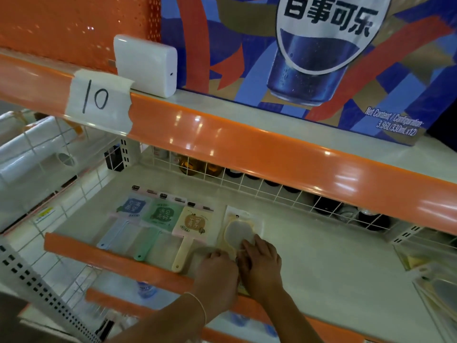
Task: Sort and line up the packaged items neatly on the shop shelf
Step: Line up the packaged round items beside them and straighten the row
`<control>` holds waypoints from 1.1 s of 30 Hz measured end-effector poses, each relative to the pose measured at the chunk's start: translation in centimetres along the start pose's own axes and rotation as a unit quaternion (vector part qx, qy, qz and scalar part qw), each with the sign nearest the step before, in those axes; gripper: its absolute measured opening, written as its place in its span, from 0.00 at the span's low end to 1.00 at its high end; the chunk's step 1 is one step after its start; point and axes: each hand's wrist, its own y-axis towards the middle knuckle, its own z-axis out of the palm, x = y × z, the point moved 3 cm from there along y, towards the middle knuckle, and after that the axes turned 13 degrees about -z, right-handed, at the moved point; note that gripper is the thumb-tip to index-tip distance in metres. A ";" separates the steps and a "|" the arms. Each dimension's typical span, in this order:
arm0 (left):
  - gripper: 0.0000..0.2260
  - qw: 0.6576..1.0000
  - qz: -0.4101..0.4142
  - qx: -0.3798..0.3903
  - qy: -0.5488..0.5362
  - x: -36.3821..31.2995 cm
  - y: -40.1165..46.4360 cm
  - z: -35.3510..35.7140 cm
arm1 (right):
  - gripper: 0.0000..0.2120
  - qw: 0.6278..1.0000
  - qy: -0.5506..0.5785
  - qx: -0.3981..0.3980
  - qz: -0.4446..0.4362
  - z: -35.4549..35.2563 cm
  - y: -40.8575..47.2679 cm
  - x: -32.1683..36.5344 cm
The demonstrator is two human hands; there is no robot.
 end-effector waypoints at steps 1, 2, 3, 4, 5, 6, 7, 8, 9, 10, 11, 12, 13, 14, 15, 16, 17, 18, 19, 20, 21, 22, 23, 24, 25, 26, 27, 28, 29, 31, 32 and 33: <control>0.12 1.000 -0.007 0.009 0.011 -0.2 0.0 -0.4 | 0.19 1.000 -0.006 0.007 -0.008 -0.2 0.0 0.3; 0.11 1.000 -0.013 0.014 0.022 -0.4 0.0 -0.9 | 0.18 1.000 -0.016 0.012 -0.021 -0.2 0.0 0.5; 0.11 0.999 -0.017 0.018 0.027 -0.6 0.0 -1.3 | 0.16 0.999 -0.024 0.016 -0.032 -0.2 0.0 0.6; 0.12 0.999 -0.020 0.020 0.029 -0.8 0.1 -1.7 | 0.16 0.999 -0.025 0.019 -0.040 -0.2 0.0 0.6; 0.12 0.999 -0.024 0.023 0.031 -1.0 0.1 -1.9 | 0.17 0.999 -0.015 0.013 -0.045 -0.3 0.1 0.4; 0.12 0.999 -0.025 0.025 0.031 -1.3 0.1 -2.2 | 0.17 0.998 0.004 -0.001 -0.055 -0.2 0.2 0.0; 0.12 0.999 -0.024 0.025 0.030 -1.6 0.2 -2.4 | 0.15 0.998 0.026 -0.019 -0.061 -0.5 0.1 -0.6; 0.12 0.999 -0.018 0.027 0.027 -2.2 0.2 -2.7 | 0.14 0.997 0.041 -0.035 -0.064 -0.8 -0.1 -1.4; 0.12 0.999 -0.013 0.032 0.027 -2.9 0.4 -2.9 | 0.15 0.995 0.054 -0.061 -0.058 -1.5 -0.4 -2.5; 0.11 0.999 -0.012 0.032 0.027 -3.8 0.5 -3.3 | 0.16 0.992 0.067 -0.088 -0.053 -2.1 -0.8 -3.9; 0.11 0.999 -0.014 0.033 0.025 -4.9 0.8 -3.7 | 0.17 0.990 0.081 -0.111 -0.041 -3.0 -1.2 -5.4; 0.10 0.999 -0.016 0.035 0.018 -6.2 1.0 -4.2 | 0.17 0.987 0.088 -0.134 -0.026 -3.9 -1.8 -7.0; 0.10 0.999 -0.013 0.035 0.007 -7.5 1.4 -4.5 | 0.16 0.985 0.097 -0.145 -0.006 -4.8 -2.3 -8.6; 0.10 0.999 -0.001 0.036 -0.005 -9.3 1.8 -4.8 | 0.15 0.982 0.099 -0.160 0.019 -5.8 -3.2 -10.8; 0.10 0.999 0.009 0.036 -0.020 -10.6 2.2 -4.9 | 0.14 0.980 0.105 -0.165 0.041 -6.7 -3.8 -12.4; 0.10 0.999 0.022 0.032 -0.036 -11.9 2.5 -4.9 | 0.14 0.978 0.104 -0.171 0.059 -7.5 -4.5 -13.9; 0.09 0.997 0.038 0.024 -0.055 -13.5 2.8 -4.9 | 0.13 0.977 0.097 -0.176 0.076 -8.5 -5.3 -15.8; 0.09 0.996 0.056 0.013 -0.072 -15.2 3.1 -4.9 | 0.12 0.975 0.084 -0.182 0.093 -9.4 -6.1 -17.7; 0.10 0.993 0.071 0.000 -0.091 -16.9 3.3 -4.8 | 0.11 0.974 0.073 -0.184 0.109 -10.3 -7.0 -19.5; 0.11 0.990 0.086 -0.009 -0.113 -18.7 3.4 -4.7 | 0.11 0.972 0.065 -0.185 0.126 -11.3 -7.8 -21.4; 0.13 0.985 0.101 -0.007 -0.141 -20.4 3.5 -4.7 | 0.12 0.970 0.062 -0.189 0.140 -12.2 -8.7 -23.1; 0.14 0.978 0.119 0.003 -0.169 -22.1 3.6 -4.6 | 0.14 0.967 0.061 -0.197 0.153 -13.0 -9.6 -24.9; 0.16 0.971 0.137 0.016 -0.193 -23.8 3.6 -4.5 | 0.15 0.963 0.057 -0.205 0.163 -13.8 -10.5 -26.5; 0.17 0.964 0.156 0.026 -0.216 -25.4 3.6 -4.4 | 0.16 0.960 0.054 -0.206 0.183 -14.8 -11.5 -27.9; 0.17 0.956 0.173 0.036 -0.234 -27.0 3.5 -4.3 | 0.16 0.956 0.051 -0.196 0.211 -15.6 -12.4 -29.2; 0.17 0.950 0.188 0.044 -0.245 -28.5 3.4 -4.2 | 0.18 0.952 0.044 -0.176 0.247 -16.3 -13.3 -30.6; 0.15 0.946 0.201 0.054 -0.250 -29.9 3.3 -4.1 | 0.20 0.948 0.024 -0.154 0.278 -17.0 -14.3 -31.9; 0.12 0.942 0.210 0.065 -0.253 -31.2 3.1 -4.0 | 0.21 0.945 -0.002 -0.131 0.301 -17.5 -15.2 -33.2; 0.12 0.939 0.215 0.076 -0.256 -32.4 3.0 -3.7 | 0.22 0.941 -0.025 -0.114 0.317 -18.0 -16.1 -34.5; 0.17 0.937 0.212 0.100 -0.258 -34.3 2.7 -3.4 | 0.26 0.932 -0.044 -0.091 0.348 -18.6 -17.5 -36.9; 0.18 0.936 0.210 0.109 -0.260 -35.2 2.5 -3.2 | 0.29 0.927 -0.047 -0.077 0.364 -18.6 -18.0 -38.1; 0.19 0.936 0.209 0.114 -0.261 -35.9 2.3 -3.1 | 0.33 0.923 -0.052 -0.061 0.375 -18.6 -18.5 -39.1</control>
